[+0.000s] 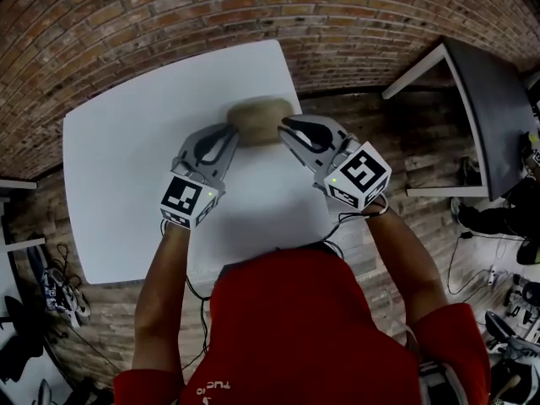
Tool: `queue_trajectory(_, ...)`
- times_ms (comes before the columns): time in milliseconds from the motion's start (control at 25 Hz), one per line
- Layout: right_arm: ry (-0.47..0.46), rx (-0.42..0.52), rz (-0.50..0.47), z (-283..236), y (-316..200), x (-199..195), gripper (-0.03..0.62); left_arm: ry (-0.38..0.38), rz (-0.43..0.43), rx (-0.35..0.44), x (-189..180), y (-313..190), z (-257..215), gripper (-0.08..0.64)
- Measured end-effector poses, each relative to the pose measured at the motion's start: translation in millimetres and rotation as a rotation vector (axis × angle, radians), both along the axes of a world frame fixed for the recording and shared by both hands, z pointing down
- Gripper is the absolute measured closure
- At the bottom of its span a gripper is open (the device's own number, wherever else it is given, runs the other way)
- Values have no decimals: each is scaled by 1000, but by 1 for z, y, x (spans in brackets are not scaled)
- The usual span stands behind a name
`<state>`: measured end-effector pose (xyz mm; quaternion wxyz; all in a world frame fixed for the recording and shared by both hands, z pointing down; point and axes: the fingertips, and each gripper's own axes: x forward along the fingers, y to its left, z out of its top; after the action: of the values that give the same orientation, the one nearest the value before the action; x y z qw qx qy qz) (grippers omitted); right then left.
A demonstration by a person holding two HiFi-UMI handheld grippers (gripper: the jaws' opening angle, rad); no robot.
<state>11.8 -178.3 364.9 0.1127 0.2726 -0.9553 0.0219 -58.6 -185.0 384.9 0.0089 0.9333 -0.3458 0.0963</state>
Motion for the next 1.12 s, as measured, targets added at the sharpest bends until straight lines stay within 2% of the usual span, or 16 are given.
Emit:
queue_trajectory(40, 14, -1, -14, 3, -2, 1, 557, -12, 20, -6, 3, -1, 4, 492)
queue_trajectory(120, 53, -7, -44, 12, -4, 1, 531, -33, 62, -23, 8, -4, 12, 352)
queue_trajectory(160, 78, -13, -61, 17, -6, 0, 480, -45, 82, -29, 10, -5, 16, 324)
queue_trajectory(240, 136, -20, -99, 28, -8, -3, 425, -74, 118, -36, 13, -8, 25, 257)
queue_trajectory(440, 316, 1, -207, 58, -9, -8, 340, -174, 204, -52, 18, -15, 47, 148)
queue_trajectory(720, 544, 61, -311, 100, -16, 1, 298, -355, 295, -60, 18, -26, 88, 84)
queue_trajectory(880, 657, 110, -355, 120, -21, 8, 291, -417, 322, -65, 19, -36, 103, 71)
queue_trajectory(1120, 814, 208, -390, 150, -28, 15, 290, -565, 393, -33, 24, -39, 127, 67)
